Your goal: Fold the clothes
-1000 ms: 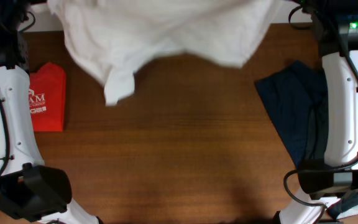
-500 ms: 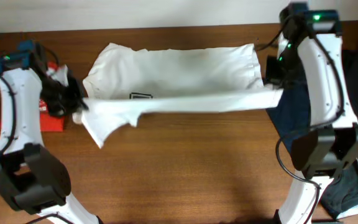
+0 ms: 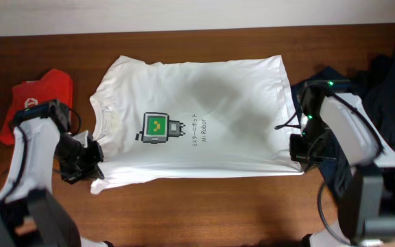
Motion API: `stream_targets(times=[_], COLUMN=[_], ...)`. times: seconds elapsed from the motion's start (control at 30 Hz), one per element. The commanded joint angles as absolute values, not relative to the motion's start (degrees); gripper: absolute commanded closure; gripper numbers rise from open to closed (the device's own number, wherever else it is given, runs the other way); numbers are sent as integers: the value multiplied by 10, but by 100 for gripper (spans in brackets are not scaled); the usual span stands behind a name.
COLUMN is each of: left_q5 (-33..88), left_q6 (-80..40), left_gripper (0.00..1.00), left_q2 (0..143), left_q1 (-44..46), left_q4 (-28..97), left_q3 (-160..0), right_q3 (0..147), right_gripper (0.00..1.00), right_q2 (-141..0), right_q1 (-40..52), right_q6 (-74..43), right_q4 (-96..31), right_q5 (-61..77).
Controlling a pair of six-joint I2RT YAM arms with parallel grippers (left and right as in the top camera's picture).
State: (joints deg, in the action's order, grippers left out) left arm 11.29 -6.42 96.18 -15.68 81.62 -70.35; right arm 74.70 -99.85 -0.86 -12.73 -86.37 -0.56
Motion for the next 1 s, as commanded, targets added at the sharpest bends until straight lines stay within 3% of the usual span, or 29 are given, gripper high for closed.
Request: stream_targets(times=[0.0, 0.13, 0.2, 0.3, 0.67, 0.7, 0.73, 0.77, 0.87, 0.97], left_q5=[87, 120, 172, 139, 181, 193, 213, 235, 328, 285], left_q6=[-55, -76, -77, -118, -150, -150, -149, -142, -103, -71], left_gripper=[100, 100, 100, 100, 96, 78, 38, 28, 29, 30], left_q2=[841, 742, 757, 813, 985, 985, 985, 985, 954, 935], left_q1=[-176, -215, -199, -170, -166, -165, -166, -165, -163, -108], left_q4=[846, 821, 748, 615, 342, 310, 306, 307, 314, 373], left_q3=[-704, -704, -688, -623, -620, -620, -620, -620, -620, -619], right_q3=[720, 718, 718, 718, 718, 718, 718, 718, 718, 707], right_gripper=[96, 96, 96, 96, 95, 80, 45, 36, 40, 54], right_q2=[-896, -838, -845, -868, -1036, -1036, -1036, -1036, -1036, -1036], right_q1=[-16, -16, -15, -15, -14, -14, -14, -14, -14, -14], right_q6=[-145, -144, -143, -138, -110, -110, -110, -110, -110, -110], right_q4=[-874, -856, -766, -638, -433, -419, -420, -424, -470, -523], right_q5=[-13, -13, -11, 3, 56, 56, 56, 56, 56, 56])
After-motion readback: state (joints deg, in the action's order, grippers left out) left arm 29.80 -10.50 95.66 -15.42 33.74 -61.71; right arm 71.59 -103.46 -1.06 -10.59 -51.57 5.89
